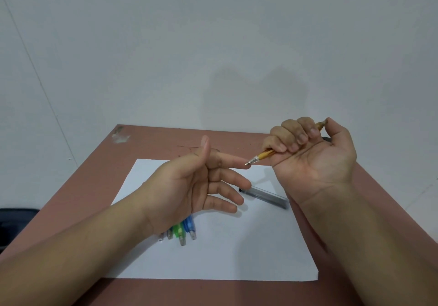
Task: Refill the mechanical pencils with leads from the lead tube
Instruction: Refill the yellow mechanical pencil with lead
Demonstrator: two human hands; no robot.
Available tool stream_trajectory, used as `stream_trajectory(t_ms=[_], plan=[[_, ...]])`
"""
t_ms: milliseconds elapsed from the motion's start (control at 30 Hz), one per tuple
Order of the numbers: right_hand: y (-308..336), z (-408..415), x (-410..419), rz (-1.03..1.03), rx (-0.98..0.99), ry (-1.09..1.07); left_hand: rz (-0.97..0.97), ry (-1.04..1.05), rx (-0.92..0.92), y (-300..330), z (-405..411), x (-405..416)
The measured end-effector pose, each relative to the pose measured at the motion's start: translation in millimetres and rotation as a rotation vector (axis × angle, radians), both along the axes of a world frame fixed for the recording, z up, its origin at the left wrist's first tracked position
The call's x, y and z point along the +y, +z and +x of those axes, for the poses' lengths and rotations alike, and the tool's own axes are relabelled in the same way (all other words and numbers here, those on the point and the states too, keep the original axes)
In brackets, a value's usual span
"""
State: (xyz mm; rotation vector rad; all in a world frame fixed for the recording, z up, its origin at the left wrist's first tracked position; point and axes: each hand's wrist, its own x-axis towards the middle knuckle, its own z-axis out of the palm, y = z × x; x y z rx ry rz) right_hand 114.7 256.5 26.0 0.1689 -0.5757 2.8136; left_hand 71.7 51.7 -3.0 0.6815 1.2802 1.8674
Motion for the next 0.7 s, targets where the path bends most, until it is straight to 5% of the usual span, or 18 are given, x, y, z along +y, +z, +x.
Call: stream_trajectory(t_ms=[700], plan=[[0.7, 0.6, -1.0, -0.012, 0.015, 0.002, 0.021, 0.014, 0.007, -0.6, -0.7, -0.6]])
